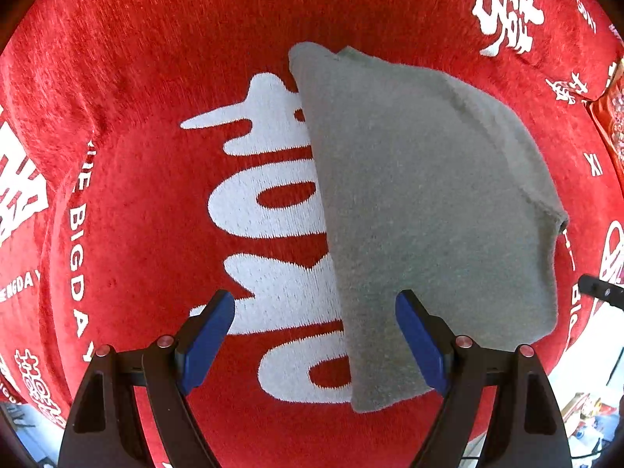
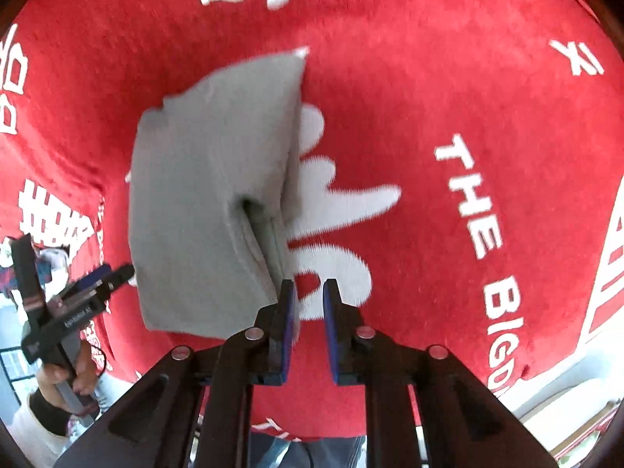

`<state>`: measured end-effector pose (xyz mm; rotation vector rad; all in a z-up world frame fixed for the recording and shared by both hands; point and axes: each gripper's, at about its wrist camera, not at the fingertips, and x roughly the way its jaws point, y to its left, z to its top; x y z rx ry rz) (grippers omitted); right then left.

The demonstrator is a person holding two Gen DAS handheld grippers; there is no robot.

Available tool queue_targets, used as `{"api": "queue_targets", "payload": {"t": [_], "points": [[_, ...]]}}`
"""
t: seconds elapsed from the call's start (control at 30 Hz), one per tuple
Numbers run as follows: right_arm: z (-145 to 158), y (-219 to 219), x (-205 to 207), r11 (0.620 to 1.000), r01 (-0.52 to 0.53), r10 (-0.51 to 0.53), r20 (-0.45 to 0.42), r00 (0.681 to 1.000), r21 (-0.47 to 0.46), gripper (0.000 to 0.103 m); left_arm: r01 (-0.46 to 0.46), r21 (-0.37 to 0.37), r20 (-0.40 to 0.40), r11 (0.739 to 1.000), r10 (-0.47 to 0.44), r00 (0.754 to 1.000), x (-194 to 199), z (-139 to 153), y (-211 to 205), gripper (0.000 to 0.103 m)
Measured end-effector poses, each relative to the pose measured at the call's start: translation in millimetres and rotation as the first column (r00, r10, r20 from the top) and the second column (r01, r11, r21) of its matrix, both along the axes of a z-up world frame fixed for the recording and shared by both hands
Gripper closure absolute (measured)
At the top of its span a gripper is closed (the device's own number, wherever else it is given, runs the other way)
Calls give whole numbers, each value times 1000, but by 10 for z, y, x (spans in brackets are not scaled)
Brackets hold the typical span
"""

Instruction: Fold small clothes

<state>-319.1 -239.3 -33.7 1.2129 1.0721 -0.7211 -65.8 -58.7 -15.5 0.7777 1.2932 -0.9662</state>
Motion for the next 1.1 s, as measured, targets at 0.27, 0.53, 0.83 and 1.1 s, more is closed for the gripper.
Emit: {"api": "queue_targets", "payload": {"t": [0.27, 0.53, 0.83, 1.1], "points": [[57, -112, 343, 1000, -29, 29, 34, 999, -10, 42, -58, -6, 20, 998, 58, 998, 103, -8, -11, 0], [-1, -266, 570, 998, -64, 64, 52, 997, -18, 30, -108, 38, 59, 993, 106, 993, 250, -71, -134, 0], [-146, -555, 528, 999, -48, 47, 41, 998, 13, 24, -123, 49, 33, 991, 121, 992, 361, -165, -321, 0], [-349, -684, 419, 997, 9, -12, 37, 999, 82, 24, -113, 55, -5, 992, 113, 994, 332, -223, -472, 0]]}}
